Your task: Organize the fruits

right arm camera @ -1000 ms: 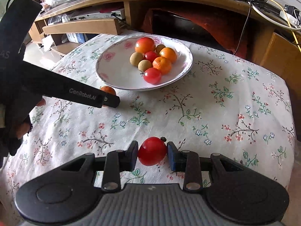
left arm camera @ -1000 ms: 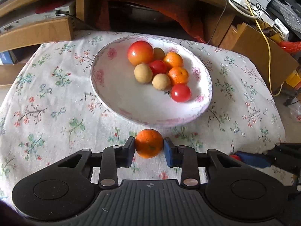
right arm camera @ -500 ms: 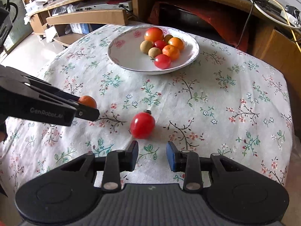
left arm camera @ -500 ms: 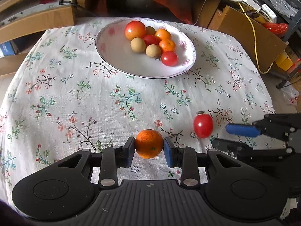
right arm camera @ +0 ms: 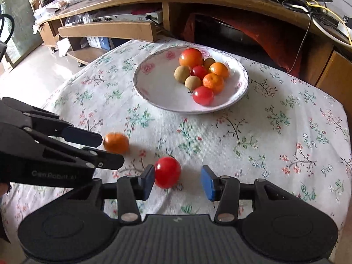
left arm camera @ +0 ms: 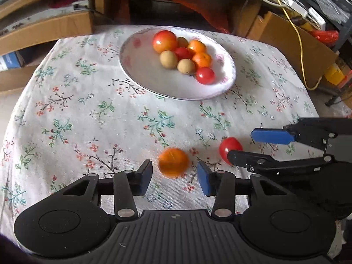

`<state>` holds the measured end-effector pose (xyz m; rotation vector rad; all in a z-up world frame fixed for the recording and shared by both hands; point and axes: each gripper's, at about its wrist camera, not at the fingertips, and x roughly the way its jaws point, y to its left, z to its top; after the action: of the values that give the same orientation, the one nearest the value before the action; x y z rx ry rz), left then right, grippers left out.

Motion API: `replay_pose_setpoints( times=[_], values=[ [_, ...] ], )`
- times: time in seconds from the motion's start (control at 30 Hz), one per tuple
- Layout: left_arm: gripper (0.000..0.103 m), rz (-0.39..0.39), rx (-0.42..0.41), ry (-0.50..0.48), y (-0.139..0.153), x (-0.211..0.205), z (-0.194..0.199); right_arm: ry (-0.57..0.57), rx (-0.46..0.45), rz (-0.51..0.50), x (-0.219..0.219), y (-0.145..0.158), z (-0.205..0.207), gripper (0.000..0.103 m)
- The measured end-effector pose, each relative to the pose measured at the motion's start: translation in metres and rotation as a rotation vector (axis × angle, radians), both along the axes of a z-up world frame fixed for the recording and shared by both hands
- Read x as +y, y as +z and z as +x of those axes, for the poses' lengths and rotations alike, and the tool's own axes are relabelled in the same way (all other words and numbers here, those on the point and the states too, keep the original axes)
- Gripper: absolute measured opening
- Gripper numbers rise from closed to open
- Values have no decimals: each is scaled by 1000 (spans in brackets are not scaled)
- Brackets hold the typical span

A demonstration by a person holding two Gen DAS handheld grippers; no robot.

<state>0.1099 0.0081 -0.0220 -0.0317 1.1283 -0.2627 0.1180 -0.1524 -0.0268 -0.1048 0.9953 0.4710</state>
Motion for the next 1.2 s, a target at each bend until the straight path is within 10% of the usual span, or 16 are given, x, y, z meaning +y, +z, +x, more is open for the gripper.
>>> replay_pose_setpoints(
  times=[0.57, 0.83, 1.2],
  values=[
    [61, -51, 49, 44, -7, 8, 9, -32, 75, 22, 9, -14, 15, 21],
    [41, -6, 34, 26, -9, -3, 8, -54, 80, 23, 2, -13, 15, 21],
    [41, -10, -16, 7, 7, -10, 10, -75, 42, 48, -2, 0, 13, 21]
  ],
)
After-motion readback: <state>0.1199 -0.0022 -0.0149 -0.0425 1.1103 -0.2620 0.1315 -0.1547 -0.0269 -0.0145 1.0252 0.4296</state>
